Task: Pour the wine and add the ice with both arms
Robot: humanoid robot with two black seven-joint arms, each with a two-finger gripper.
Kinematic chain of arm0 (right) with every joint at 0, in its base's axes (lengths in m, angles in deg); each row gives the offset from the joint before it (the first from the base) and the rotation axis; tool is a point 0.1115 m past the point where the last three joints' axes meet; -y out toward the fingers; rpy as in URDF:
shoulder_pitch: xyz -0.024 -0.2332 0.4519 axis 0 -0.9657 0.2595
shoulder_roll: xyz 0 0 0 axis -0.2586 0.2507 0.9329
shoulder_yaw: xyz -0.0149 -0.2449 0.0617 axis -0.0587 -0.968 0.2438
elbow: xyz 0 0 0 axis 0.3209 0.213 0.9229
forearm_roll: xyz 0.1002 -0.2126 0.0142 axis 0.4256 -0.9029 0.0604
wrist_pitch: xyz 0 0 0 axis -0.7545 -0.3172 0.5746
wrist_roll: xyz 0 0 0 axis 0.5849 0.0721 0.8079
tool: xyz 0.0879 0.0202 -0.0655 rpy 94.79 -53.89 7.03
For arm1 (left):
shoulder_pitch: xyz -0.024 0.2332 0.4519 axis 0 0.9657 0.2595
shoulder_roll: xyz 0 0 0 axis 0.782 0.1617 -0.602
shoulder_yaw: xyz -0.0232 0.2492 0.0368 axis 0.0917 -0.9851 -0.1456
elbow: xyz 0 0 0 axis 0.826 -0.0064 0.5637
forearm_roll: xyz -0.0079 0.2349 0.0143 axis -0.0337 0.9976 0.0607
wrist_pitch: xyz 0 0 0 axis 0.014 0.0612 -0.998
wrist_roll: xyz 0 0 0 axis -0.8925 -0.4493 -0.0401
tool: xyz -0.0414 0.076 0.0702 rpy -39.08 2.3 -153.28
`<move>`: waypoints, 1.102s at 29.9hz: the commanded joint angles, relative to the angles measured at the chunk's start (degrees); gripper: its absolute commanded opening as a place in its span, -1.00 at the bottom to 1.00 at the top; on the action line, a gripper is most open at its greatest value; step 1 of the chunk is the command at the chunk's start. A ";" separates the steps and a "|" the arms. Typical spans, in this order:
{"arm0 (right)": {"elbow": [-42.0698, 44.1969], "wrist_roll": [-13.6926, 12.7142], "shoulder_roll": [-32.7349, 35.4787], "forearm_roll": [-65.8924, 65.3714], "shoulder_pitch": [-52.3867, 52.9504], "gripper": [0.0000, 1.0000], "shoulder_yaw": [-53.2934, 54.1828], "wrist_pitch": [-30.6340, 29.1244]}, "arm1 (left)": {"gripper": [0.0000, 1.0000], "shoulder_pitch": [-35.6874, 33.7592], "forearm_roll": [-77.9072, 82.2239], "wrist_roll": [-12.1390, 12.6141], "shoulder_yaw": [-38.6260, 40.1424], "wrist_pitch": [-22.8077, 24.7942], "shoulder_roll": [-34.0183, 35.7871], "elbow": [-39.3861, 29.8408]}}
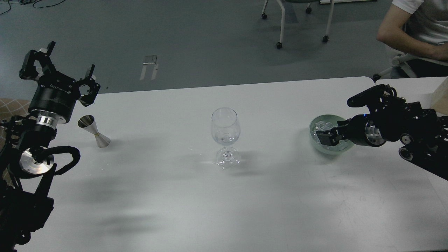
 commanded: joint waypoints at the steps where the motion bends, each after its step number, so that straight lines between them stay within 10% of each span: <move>1: 0.04 -0.76 0.08 -0.05 -0.39 0.56 -0.02 0.00 | 0.96 0.01 0.00 0.00 0.00 -0.01 -0.10 0.16; 33: 3.91 -2.96 -0.89 0.04 -0.92 0.54 0.06 0.18 | 0.96 0.88 -0.26 -0.09 0.00 1.22 -0.27 1.74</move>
